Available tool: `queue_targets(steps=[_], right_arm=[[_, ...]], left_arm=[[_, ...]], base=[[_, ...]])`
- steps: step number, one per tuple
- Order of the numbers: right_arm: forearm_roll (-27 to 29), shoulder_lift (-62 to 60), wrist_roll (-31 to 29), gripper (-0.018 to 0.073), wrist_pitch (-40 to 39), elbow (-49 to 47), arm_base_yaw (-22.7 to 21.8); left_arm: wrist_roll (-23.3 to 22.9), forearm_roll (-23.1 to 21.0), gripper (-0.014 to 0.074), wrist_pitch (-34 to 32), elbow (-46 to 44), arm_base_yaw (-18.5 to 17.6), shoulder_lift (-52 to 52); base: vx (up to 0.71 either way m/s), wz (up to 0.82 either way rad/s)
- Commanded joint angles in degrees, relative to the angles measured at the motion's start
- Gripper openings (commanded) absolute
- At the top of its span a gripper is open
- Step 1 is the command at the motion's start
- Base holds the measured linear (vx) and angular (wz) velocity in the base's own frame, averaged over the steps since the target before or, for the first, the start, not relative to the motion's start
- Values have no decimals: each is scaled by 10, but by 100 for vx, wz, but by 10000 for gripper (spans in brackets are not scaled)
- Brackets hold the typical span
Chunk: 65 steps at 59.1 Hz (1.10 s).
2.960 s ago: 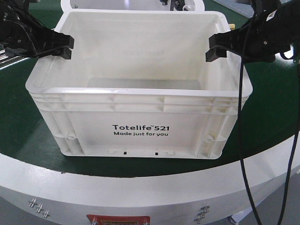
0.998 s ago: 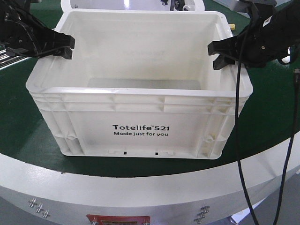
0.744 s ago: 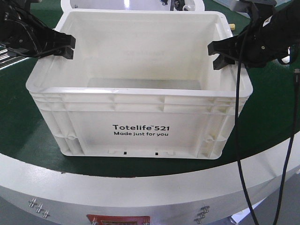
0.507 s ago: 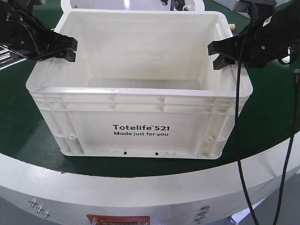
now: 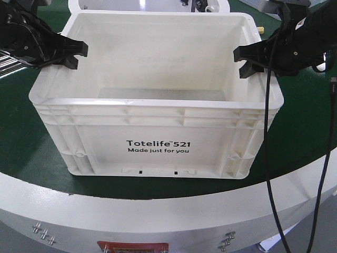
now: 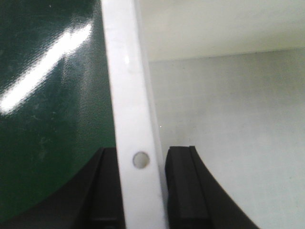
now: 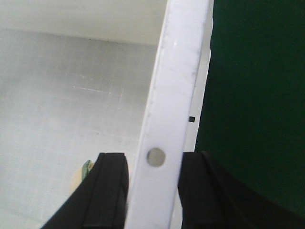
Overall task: Place moving items into box and shelve
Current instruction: 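Close the left and right grippers on opposite tote rims, then lift the tote off the conveyor with both grippers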
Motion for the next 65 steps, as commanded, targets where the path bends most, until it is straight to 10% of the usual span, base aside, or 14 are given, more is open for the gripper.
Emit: queue_targets(steps=[1, 65], right_arm=[[8, -21, -23, -15, -17, -19, -3], [60, -123, -48, -13, -42, -19, -3]], left_arm=[[11, 2, -24, -21, -20, -2, -21], [23, -52, -22, -86, -20, -4, -123]], base=[[0, 0], [0, 0]])
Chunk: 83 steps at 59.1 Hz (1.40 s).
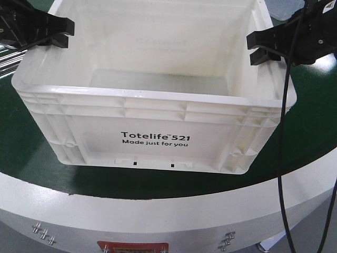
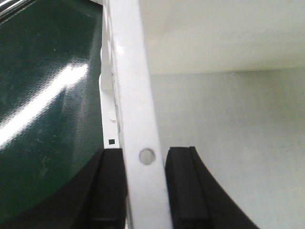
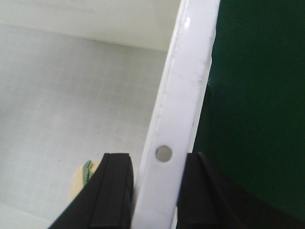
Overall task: Place moving items into box and shelve
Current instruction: 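Lift the tote off the conveyor with both grippers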
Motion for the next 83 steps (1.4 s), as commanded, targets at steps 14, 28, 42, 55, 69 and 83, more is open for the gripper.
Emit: queue_targets(steps=[14, 28, 42, 55, 69, 83], right_arm=[[79, -51, -42, -13, -57, -24, -3], [104, -55, -53, -13, -57, -24, -3], [147, -55, -78, -13, -60, -24, -3], [166, -58, -89, -13, -70, -24, -3], [167, -80, -92, -13, -83, -24, -3], [166, -85, -92, -13, -82, -24, -3]], left_arm=[[28, -44, -22, -68, -24, -8, -49], [28, -48, -20, -64, -24, -8, -58], [29, -45, -18, -47, -24, -8, -56], [29, -42, -16, -50, -24, -8, -56], [29, -43, -16, -54, -24, -8, -57], [29, -48, -16, -49, -24, -8, -59]], base=[[0, 0], [0, 0], [0, 0], [0, 0], [0, 0], [0, 0]])
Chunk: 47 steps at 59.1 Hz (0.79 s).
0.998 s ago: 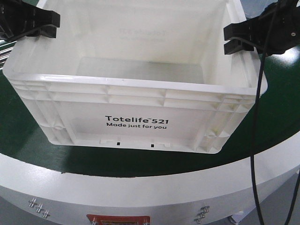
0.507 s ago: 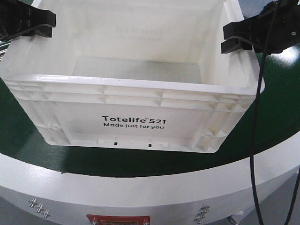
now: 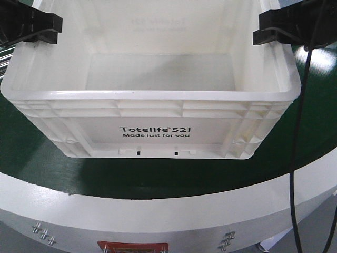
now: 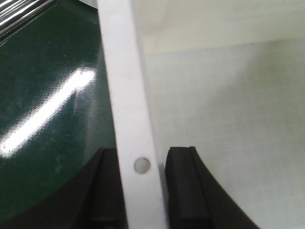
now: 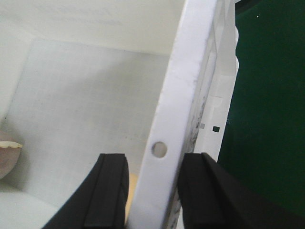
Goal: Place moving items into box and shelve
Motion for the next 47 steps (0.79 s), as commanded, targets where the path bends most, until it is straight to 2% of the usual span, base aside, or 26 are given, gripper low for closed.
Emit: queue_targets(steps=[1, 47], right_arm=[[91, -31, -25, -13, -60, -28, 7], [91, -32, -25, -13, -51, -28, 7]], left_arm=[[11, -54, -16, -71, -24, -8, -30], [10, -54, -16, -69, -24, -8, -52]], base=[[0, 0], [0, 0]])
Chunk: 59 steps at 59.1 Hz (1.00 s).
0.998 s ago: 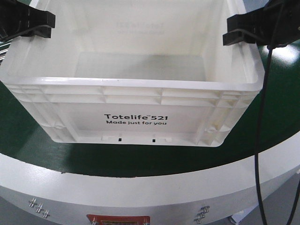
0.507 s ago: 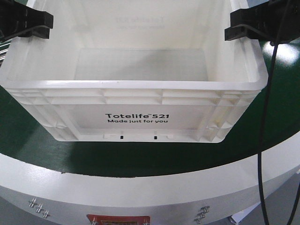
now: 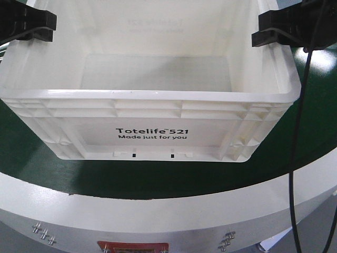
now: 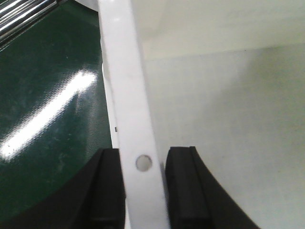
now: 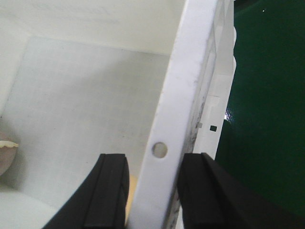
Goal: Place moving items into box and shelve
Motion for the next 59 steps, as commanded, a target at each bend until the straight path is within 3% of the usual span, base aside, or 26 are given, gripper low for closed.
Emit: queue_targets(steps=[1, 33, 44, 59], right_arm=[[84, -32, -24, -13, -61, -28, 8], [84, -32, -24, -13, -66, -28, 8], [88, -32, -24, -13, -67, -28, 8], [88, -32, -21, -13, -67, -28, 8]], left_arm=[[11, -54, -16, -77, -26, -9, -31], [9, -55, -16, -81, -26, -9, -31], [-20, -54, -16, -83, -26, -9, -31], [-20, -54, -16, -84, -26, -9, -31]], base=[[0, 0], [0, 0], [0, 0], [0, 0]])
